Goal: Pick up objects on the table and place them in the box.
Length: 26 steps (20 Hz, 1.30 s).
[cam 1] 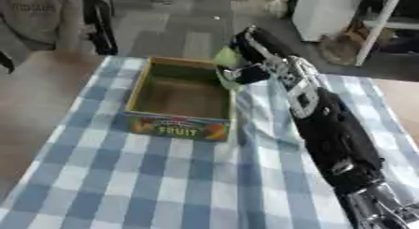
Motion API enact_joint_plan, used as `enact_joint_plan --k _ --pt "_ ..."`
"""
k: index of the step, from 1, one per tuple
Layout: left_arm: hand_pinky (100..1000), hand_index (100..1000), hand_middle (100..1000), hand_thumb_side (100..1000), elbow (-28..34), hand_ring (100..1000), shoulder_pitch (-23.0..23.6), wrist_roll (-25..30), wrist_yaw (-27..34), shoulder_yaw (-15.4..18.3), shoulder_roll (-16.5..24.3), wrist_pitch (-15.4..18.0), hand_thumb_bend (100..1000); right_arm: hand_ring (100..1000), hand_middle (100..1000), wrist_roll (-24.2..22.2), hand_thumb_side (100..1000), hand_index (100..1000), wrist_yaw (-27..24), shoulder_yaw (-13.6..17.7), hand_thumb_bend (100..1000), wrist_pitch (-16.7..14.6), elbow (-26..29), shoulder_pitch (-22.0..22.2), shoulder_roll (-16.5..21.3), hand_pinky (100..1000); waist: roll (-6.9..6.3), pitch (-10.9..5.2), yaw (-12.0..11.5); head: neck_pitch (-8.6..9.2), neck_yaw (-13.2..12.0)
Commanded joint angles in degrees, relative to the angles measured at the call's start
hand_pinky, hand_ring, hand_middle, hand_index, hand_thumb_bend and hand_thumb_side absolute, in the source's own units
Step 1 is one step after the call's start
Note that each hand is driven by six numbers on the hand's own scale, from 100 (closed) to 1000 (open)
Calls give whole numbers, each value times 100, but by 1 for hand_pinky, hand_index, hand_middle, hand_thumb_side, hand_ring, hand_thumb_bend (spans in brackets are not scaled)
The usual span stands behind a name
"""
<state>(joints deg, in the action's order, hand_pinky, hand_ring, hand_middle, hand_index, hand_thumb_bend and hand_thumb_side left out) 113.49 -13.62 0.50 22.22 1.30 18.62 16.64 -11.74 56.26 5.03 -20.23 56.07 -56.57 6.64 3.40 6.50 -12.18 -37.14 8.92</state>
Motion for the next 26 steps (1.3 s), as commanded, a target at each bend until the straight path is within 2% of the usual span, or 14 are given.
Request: enact_joint_plan --k 1,4,9,10,11,12,14,15,17,19,21,23,26 --pt "604 654 568 612 111 557 -75 35 53 -15 58 0 100 216 236 -52 263 316 129 -44 212 -36 60 -206 -117 116 -58 -97 -20 26 47" --pt "604 654 568 612 111 557 -79 56 76 -31 48 -4 100 231 241 -103 273 321 334 -90 207 -36 -139 -291 -457 133 -78 -110 -52 37 80" --pt "604 655 568 612 111 557 -75 93 98 -48 33 -15 100 248 253 -101 286 333 689 -123 224 -43 -448 -371 -776 153 -93 -120 -67 25 103" --pt "604 655 568 612 111 556 -72 94 103 -48 32 -15 100 273 280 -81 295 360 749 -126 244 -47 -482 -378 -817 180 -96 -124 -73 26 106" --pt "604 655 567 612 111 556 -69 97 108 -48 31 -15 100 295 312 -59 310 394 805 -132 303 -55 -512 -385 -856 202 -98 -127 -75 29 111" --pt "605 655 567 612 111 556 -68 100 111 -49 31 -16 100 355 368 -35 331 450 859 -140 449 -70 -538 -393 -887 252 -100 -130 -74 32 115" --pt "605 655 568 612 111 557 -71 109 116 -54 29 -21 100 528 548 24 308 661 946 -148 431 -110 -571 -402 -922 394 -100 -131 -69 40 117" --pt "605 655 568 613 111 557 -71 112 119 -55 30 -22 100 589 609 70 293 716 980 -147 428 -126 -580 -404 -928 453 -100 -133 -65 42 116" --pt "605 655 567 612 111 557 -62 114 120 -51 31 -22 100 648 677 126 271 760 1023 -142 426 -156 -598 -395 -929 516 -99 -138 -64 38 106" --pt "605 655 567 611 111 557 -54 108 118 -42 28 -22 100 754 784 180 211 813 1042 -130 417 -164 -601 -382 -910 639 -98 -138 -63 60 103" --pt "605 655 567 612 111 557 -54 107 118 -43 26 -21 100 797 820 250 163 838 1055 -122 409 -161 -600 -364 -894 702 -101 -137 -59 56 95" --pt "605 656 567 612 111 557 -54 109 116 -40 25 -17 100 842 859 336 294 872 1037 -117 457 -179 -583 -352 -871 770 -106 -134 -54 46 90" --pt "605 655 567 613 111 557 -56 108 120 -39 32 -15 100 849 863 517 330 878 935 -78 506 -171 -505 -321 -795 780 -108 -127 -31 38 90"
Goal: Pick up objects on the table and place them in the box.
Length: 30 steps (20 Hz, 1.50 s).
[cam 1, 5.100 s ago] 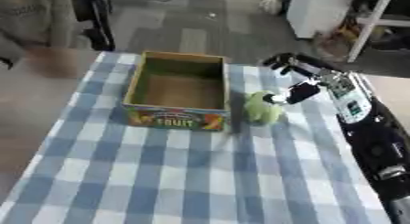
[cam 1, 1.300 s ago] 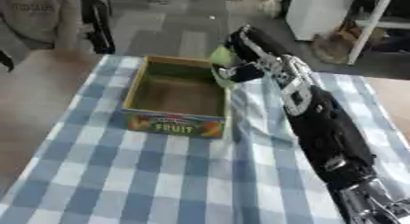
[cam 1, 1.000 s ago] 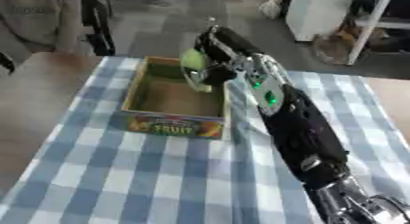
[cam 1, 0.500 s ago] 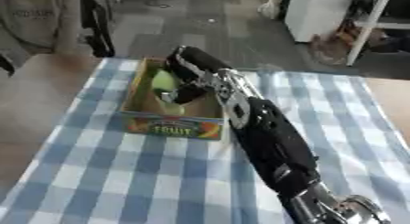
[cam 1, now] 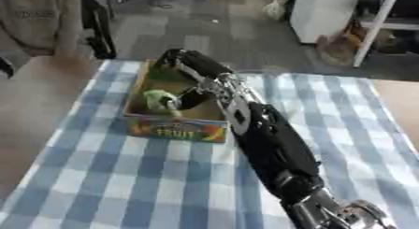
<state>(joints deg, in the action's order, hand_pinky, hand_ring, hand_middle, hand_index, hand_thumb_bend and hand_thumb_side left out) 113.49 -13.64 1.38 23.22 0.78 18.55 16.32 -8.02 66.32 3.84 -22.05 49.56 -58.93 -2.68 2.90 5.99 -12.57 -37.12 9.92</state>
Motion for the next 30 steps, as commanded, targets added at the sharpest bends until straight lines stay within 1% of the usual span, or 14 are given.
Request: enact_joint_plan --k 1,3,5,7,8,9,12,14,16,18,21,27,30 --pt "605 655 567 612 111 557 -50 23 16 14 37 16 100 845 858 205 320 875 -138 59 497 26 186 -62 172 775 -58 -77 13 27 -18" --pt "605 655 567 612 111 557 -40 17 8 22 39 15 100 833 845 315 295 867 -302 86 478 76 287 -18 265 761 -55 -74 20 35 -30" --pt "605 655 567 612 111 557 -30 10 0 28 38 17 100 804 816 427 249 849 -561 126 453 161 418 52 363 729 -57 -69 26 22 -53" --pt "605 655 567 611 111 557 -20 9 -11 26 35 13 100 782 787 531 218 835 -1033 182 443 286 569 163 431 709 -59 -64 38 -3 -67" --pt "605 655 567 610 111 558 -18 9 -15 27 36 13 100 767 766 558 211 826 -1358 206 400 337 651 238 462 698 -60 -61 48 3 -66" --pt "605 655 567 611 111 558 -19 8 -19 29 40 16 100 761 758 558 204 823 -1777 225 449 379 739 327 504 693 -60 -54 57 16 -70" --pt "605 655 568 612 111 558 -29 6 -26 32 59 26 100 757 759 389 203 825 -3116 229 468 523 1027 600 703 684 -53 -26 99 11 -91" --pt "605 655 568 610 111 558 -12 9 -40 32 59 22 100 756 761 240 200 830 -3766 213 476 619 1272 771 848 680 -47 -15 117 -4 -113" --pt "605 656 568 612 111 559 -3 3 -52 38 60 21 100 758 768 84 196 844 -4193 186 476 644 1540 929 1015 683 -48 -7 124 25 -115" --pt "605 656 568 612 111 559 -9 -2 -56 43 64 33 100 757 768 -24 191 846 -4434 202 480 650 1783 1058 1162 679 -56 2 121 35 -119" --pt "605 656 568 612 111 559 9 -12 -70 51 63 33 100 754 766 -67 189 845 -4702 262 483 698 2044 1224 1320 675 -64 17 134 23 -124" --pt "606 656 569 611 111 560 -3 -16 -84 50 66 37 100 749 761 22 185 838 -5076 433 492 829 2424 1501 1526 669 -58 42 169 31 -130" --pt "605 656 569 607 111 560 3 -35 -89 57 63 30 100 743 759 61 187 836 -5244 482 495 897 2521 1621 1596 663 -40 48 166 33 -142"
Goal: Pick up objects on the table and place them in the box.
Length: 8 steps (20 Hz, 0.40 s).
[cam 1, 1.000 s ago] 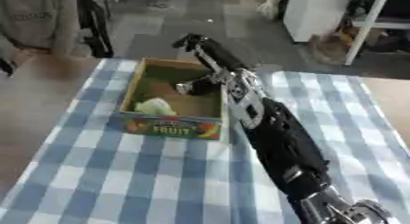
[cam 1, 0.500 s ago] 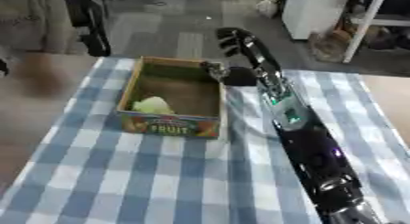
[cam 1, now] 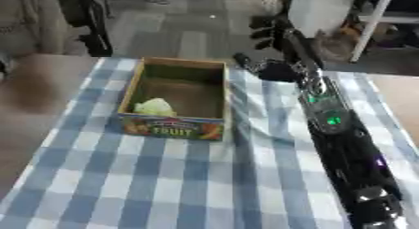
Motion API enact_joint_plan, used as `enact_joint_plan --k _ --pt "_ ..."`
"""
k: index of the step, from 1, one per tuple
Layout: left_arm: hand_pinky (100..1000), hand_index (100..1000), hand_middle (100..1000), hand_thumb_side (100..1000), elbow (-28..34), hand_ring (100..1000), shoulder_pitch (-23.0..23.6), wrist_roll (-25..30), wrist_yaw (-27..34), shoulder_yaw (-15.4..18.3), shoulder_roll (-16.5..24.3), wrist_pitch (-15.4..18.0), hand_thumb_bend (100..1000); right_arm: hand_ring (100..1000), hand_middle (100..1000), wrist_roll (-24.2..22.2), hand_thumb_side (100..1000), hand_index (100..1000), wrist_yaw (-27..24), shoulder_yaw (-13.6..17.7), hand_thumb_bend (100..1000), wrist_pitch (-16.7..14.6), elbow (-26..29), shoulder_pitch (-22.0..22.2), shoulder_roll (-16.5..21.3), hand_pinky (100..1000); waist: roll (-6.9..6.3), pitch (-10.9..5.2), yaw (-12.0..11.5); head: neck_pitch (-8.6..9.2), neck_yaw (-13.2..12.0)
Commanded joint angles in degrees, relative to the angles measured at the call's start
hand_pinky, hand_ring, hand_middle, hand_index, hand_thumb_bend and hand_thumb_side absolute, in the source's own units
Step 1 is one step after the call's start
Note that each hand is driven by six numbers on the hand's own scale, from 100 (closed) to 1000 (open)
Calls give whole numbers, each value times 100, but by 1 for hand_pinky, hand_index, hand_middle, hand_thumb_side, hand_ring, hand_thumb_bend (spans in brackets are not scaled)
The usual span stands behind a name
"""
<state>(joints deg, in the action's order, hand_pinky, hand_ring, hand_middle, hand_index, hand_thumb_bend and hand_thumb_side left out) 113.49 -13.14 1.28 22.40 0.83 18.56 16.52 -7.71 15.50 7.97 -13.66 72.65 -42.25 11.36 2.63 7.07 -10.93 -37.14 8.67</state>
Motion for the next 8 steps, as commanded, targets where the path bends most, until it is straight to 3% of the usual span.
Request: enact_joint_plan --k 1,8 --pt "605 656 569 607 111 560 -46 -32 -7 52 62 7 100 742 758 30 188 836 -222 76 496 73 221 -15 200 661 -7 -61 2 37 -19" --pt "604 656 570 607 111 561 -70 -31 -8 46 73 5 100 739 756 3 188 835 -500 130 499 122 268 156 200 654 14 -48 3 57 -15"
